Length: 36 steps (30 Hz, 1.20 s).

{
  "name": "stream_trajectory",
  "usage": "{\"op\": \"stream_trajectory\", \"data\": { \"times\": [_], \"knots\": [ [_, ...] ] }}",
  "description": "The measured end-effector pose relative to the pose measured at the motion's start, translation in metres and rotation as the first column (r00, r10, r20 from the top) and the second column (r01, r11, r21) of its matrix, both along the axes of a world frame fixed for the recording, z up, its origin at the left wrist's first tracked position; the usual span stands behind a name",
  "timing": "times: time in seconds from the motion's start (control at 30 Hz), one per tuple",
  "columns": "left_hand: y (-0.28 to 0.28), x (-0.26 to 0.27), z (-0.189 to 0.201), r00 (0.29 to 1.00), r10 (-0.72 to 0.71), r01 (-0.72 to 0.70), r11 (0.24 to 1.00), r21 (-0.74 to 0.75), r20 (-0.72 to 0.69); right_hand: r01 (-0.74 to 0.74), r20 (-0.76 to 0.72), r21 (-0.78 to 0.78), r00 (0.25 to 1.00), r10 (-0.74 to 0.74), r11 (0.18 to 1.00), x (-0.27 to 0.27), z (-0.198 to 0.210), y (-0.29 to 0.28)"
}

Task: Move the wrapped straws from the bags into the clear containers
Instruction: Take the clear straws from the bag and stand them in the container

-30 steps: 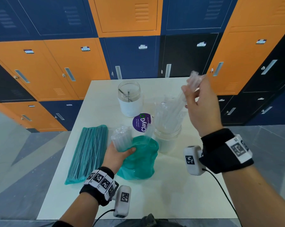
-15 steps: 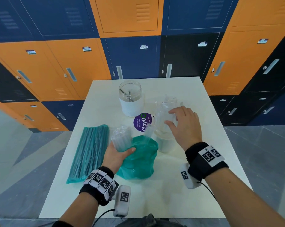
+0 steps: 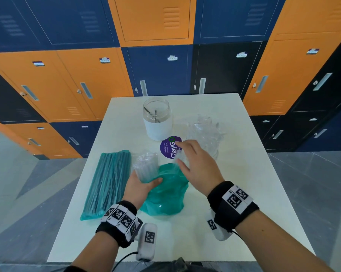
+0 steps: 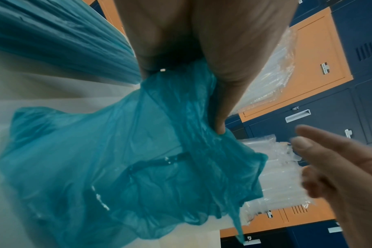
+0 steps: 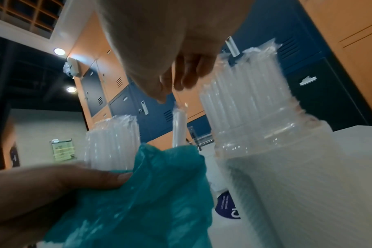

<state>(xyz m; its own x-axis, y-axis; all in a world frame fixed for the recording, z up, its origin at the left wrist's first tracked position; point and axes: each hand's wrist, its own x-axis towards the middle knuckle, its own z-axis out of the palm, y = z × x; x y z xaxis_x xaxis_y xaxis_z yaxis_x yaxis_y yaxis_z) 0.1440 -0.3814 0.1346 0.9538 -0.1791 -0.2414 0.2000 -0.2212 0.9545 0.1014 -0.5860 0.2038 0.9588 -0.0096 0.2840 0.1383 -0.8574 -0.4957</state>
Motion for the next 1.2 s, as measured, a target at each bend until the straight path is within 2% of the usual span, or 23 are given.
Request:
{"op": "stream_trajectory", "data": {
  "times": [0.1, 0.2, 0.27, 0.43, 0.6, 0.63, 0.73, 0.8, 0.9, 1.03, 1.2],
  "knots": [
    [-0.001, -0.001, 0.001, 1.0, 0.005, -0.005, 1.0, -0.009, 0.004, 0.018, -0.235, 0.236, 0.971, 0.039, 0.972, 0.0, -0.012, 0.006],
    [-0.002, -0.001, 0.002, 1.0, 0.001, -0.001, 1.0, -0.005, 0.005, 0.147, -0.259, 0.529, 0.966, -0.007, 0.836, 0.001, -0.024, 0.013],
    [-0.002, -0.002, 0.004, 1.0, -0.004, 0.004, 1.0, 0.008, 0.011, 0.194, -0.287, 0.619, 0.958, -0.01, 0.761, 0.001, -0.029, 0.015],
    [-0.006, -0.005, 0.01, 1.0, -0.006, 0.006, 1.0, 0.005, 0.022, 0.186, -0.324, 0.616, 0.946, 0.031, 0.766, 0.003, -0.033, 0.021],
    [-0.006, -0.006, 0.012, 0.999, -0.014, 0.014, 1.0, -0.004, 0.033, 0.207, -0.315, 0.689, 0.949, 0.03, 0.695, 0.003, -0.024, 0.023],
    [-0.005, -0.005, 0.011, 0.999, -0.011, 0.011, 1.0, -0.007, 0.033, 0.198, -0.291, 0.687, 0.957, 0.014, 0.699, 0.004, -0.019, 0.021],
    [-0.002, -0.004, 0.008, 0.999, 0.002, -0.002, 1.0, 0.001, 0.032, 0.11, -0.134, 0.562, 0.99, -0.041, 0.82, 0.008, 0.005, 0.008],
    [-0.001, -0.004, 0.007, 1.0, 0.004, -0.004, 1.0, -0.002, 0.024, 0.088, -0.068, 0.505, 0.996, -0.062, 0.859, 0.01, 0.025, -0.004],
    [-0.001, -0.004, 0.007, 1.0, -0.009, 0.009, 1.0, -0.001, 0.02, 0.13, -0.014, 0.53, 0.989, -0.144, 0.838, 0.01, 0.059, -0.026],
    [-0.001, -0.004, 0.008, 1.0, -0.013, 0.013, 1.0, 0.017, -0.003, 0.176, 0.127, 0.555, 0.948, -0.292, 0.813, 0.008, 0.1, -0.052],
    [-0.004, -0.004, 0.008, 1.0, 0.008, -0.008, 0.999, 0.04, 0.003, 0.174, 0.279, 0.505, 0.894, -0.351, 0.845, 0.004, 0.113, -0.064]
  ]
}}
